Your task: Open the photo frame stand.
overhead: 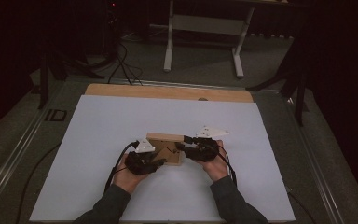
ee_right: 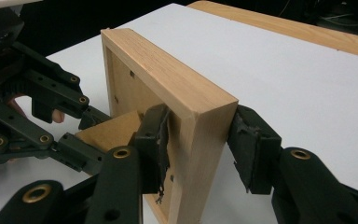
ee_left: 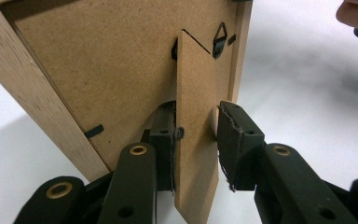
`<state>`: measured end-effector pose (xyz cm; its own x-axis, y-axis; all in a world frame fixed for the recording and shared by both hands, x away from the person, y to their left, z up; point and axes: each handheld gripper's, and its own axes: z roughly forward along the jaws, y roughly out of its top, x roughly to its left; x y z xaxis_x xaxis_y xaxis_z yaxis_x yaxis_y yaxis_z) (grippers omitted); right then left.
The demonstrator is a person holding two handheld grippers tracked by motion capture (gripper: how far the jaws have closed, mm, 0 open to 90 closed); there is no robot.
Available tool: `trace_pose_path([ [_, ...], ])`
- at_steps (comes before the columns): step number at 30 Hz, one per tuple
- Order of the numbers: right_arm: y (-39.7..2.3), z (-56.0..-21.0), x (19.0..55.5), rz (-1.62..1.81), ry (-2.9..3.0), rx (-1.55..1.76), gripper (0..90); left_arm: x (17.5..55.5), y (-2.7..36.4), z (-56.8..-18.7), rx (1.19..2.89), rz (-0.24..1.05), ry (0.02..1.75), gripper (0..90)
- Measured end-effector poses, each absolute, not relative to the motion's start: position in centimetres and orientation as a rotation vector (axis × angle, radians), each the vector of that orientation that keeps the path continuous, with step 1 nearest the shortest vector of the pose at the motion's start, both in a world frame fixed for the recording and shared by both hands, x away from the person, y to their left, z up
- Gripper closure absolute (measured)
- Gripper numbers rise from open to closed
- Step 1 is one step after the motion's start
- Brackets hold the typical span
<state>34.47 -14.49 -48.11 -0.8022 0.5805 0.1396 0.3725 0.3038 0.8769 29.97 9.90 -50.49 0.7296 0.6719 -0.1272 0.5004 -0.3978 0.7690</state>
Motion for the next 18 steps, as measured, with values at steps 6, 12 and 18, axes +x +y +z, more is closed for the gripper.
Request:
trace_pose_path([
  [6, -14.2, -48.0, 34.2, 1.476, 2.346, 0.848, 57.6, 30.3, 9.8, -50.5, 2.089, 0.293, 0.888, 69.0],
  [12, -13.9, -47.9, 33.8, 1.442, 2.317, 0.82, 58.6, 30.8, 9.8, -50.8, 2.079, 0.326, 0.913, 69.1],
  [18, -13.6, -47.8, 33.6, 1.399, 2.295, 0.794, 58.5, 31.4, 9.6, -51.0, 2.093, 0.349, 0.909, 69.9],
])
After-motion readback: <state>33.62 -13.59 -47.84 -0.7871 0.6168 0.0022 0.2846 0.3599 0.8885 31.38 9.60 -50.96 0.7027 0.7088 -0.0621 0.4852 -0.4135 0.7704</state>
